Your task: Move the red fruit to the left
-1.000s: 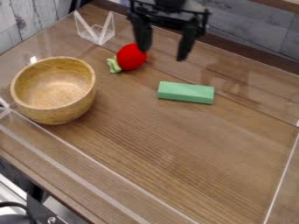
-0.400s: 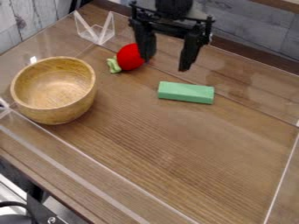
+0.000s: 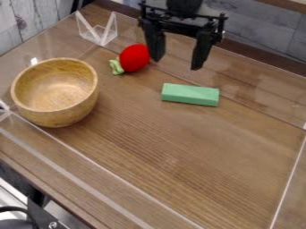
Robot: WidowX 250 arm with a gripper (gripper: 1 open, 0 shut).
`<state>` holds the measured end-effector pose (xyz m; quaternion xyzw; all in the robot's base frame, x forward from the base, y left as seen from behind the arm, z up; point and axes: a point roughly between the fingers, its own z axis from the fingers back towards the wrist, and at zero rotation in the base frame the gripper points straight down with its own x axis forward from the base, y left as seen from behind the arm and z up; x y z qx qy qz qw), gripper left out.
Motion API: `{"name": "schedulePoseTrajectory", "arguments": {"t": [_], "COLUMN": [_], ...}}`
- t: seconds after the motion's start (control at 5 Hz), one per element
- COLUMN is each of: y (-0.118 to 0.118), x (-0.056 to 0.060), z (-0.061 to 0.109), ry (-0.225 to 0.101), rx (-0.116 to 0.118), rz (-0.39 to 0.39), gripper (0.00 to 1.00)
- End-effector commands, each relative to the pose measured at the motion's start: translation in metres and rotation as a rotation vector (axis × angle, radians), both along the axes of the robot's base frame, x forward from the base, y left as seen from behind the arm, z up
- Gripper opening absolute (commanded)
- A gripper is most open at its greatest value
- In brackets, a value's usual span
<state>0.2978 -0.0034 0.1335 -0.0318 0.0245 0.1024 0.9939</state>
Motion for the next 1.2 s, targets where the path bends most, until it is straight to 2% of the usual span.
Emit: {"name": "schedulePoseTrajectory", "arguments": {"t": [0.0,0.2,0.6,1.0], "y": [-0.001,0.000,0.011,0.010], "x": [0.007,0.008,0.012,0.017], "z": [0.017,0.019,0.019,0.001], "ry": [-0.068,-0.079,-0.102,-0.088], "rx": [0.004,0.007,0.014,0.014], "rz": [-0.004,-0.029,-0.015,0.010], "gripper": [1.00,1.00,1.00,1.00]}}
